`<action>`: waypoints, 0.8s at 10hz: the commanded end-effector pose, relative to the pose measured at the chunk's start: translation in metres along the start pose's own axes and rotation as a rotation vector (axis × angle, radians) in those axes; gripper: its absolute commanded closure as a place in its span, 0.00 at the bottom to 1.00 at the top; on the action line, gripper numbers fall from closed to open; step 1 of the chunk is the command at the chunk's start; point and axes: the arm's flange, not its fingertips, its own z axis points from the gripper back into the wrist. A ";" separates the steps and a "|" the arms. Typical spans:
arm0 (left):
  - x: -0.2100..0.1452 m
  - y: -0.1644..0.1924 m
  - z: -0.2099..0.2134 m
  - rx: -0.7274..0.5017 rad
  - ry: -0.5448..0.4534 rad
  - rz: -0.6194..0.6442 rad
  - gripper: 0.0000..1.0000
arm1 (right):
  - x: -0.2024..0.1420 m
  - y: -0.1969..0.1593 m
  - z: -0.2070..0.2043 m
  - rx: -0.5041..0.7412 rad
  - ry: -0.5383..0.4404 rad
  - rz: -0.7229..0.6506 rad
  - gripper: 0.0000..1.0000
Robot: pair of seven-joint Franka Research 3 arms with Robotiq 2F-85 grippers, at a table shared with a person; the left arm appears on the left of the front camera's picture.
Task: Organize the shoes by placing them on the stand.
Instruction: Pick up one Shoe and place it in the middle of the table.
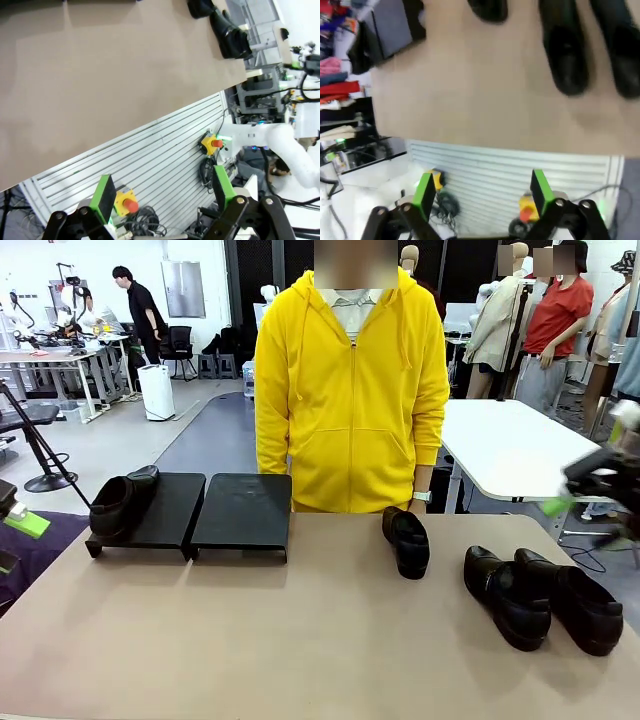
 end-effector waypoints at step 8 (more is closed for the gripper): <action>-0.001 0.001 0.002 -0.020 -0.002 -0.013 0.00 | 0.064 0.042 -0.044 -0.028 -0.074 0.100 0.00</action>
